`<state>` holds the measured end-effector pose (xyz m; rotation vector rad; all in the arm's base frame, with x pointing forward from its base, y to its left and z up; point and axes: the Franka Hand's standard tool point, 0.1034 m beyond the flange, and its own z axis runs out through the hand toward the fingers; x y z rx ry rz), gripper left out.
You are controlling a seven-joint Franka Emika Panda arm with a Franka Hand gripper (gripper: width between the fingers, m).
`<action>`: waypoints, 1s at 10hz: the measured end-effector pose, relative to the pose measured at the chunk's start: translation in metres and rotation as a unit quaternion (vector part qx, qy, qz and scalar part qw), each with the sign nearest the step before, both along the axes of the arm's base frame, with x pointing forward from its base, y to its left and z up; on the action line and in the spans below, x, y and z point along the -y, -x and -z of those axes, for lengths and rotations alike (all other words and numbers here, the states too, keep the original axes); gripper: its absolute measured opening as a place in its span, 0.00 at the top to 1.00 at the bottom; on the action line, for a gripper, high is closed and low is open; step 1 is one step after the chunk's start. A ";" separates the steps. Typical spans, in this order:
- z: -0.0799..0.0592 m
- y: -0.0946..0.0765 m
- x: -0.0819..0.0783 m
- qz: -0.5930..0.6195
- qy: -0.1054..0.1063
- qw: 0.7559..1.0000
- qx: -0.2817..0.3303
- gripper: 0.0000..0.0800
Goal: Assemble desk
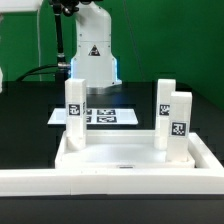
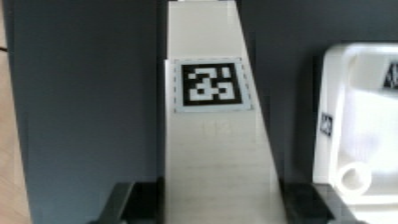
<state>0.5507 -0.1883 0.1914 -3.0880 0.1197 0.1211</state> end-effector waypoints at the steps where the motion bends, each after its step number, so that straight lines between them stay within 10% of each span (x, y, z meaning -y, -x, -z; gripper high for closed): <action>1: -0.008 -0.022 -0.020 0.002 -0.003 0.999 0.042 0.64; 4: -0.026 -0.075 -0.091 0.066 0.022 0.986 0.151 0.64; 10: -0.017 -0.078 -0.085 0.069 0.076 0.952 0.290 0.64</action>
Offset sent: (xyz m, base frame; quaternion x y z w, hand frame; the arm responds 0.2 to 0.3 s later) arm 0.0448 0.0827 0.0119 -0.0849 0.1917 0.0951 0.9731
